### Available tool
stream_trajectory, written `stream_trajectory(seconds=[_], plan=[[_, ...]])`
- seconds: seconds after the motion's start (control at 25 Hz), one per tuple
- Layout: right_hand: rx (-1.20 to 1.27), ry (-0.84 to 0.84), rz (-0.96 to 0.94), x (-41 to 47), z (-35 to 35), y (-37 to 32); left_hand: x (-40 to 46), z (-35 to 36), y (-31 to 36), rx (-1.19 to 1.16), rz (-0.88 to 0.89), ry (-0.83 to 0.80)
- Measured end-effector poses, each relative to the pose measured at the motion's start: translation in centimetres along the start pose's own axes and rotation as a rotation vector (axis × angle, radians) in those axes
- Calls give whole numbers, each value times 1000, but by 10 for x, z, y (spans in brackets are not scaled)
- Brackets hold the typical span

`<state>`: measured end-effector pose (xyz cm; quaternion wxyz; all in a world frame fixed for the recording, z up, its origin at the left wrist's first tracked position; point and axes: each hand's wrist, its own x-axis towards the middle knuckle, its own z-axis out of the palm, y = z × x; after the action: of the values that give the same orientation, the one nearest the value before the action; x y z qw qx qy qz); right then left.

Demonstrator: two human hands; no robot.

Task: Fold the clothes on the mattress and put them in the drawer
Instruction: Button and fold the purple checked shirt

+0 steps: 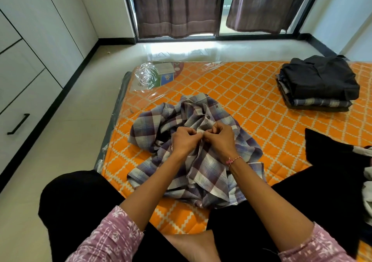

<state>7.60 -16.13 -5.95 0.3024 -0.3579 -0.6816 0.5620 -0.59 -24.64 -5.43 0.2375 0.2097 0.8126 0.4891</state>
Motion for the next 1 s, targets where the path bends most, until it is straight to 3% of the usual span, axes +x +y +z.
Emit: stream_trajectory(seconds=[0.12, 0.28, 0.36, 0.48, 0.56, 0.64, 0.68, 0.76, 0.8, 0.84, 0.92, 0.96, 1.0], plan=[[166, -60, 120, 2, -2, -1, 0, 2, 2, 104, 116, 8], [501, -234, 506, 11, -15, -5, 9, -11, -1, -278, 58, -316], [473, -323, 560, 16, -21, -8, 12, -14, -3, -296, 24, -400], [236, -353, 437, 16, -17, -8, 16, -13, -6, -261, 37, -428], [-25, -102, 213, 15, -11, -8, 19, -13, -8, -250, 4, -492], [-331, 133, -7, 22, -5, -10, 20, -15, -9, -174, -55, -727], [-431, 108, -46, 28, -3, -12, 19, -17, -7, -110, -93, -904], [-496, -120, -22, 42, 5, -12, 18, -24, -1, 35, -139, -1166], [-528, -232, -26, 47, 12, -11, 20, -29, 2, 110, -118, -1159], [-579, -329, -48, 49, 18, -9, 25, -33, 3, 166, -45, -1025], [-755, -524, -99, 46, 28, -1, 37, -38, 4, 264, 189, -439], [-856, -630, -100, 44, 32, 4, 47, -41, 3, 383, 302, -119], [-937, -742, -76, 43, 35, 7, 57, -43, 2, 602, 372, 91]])
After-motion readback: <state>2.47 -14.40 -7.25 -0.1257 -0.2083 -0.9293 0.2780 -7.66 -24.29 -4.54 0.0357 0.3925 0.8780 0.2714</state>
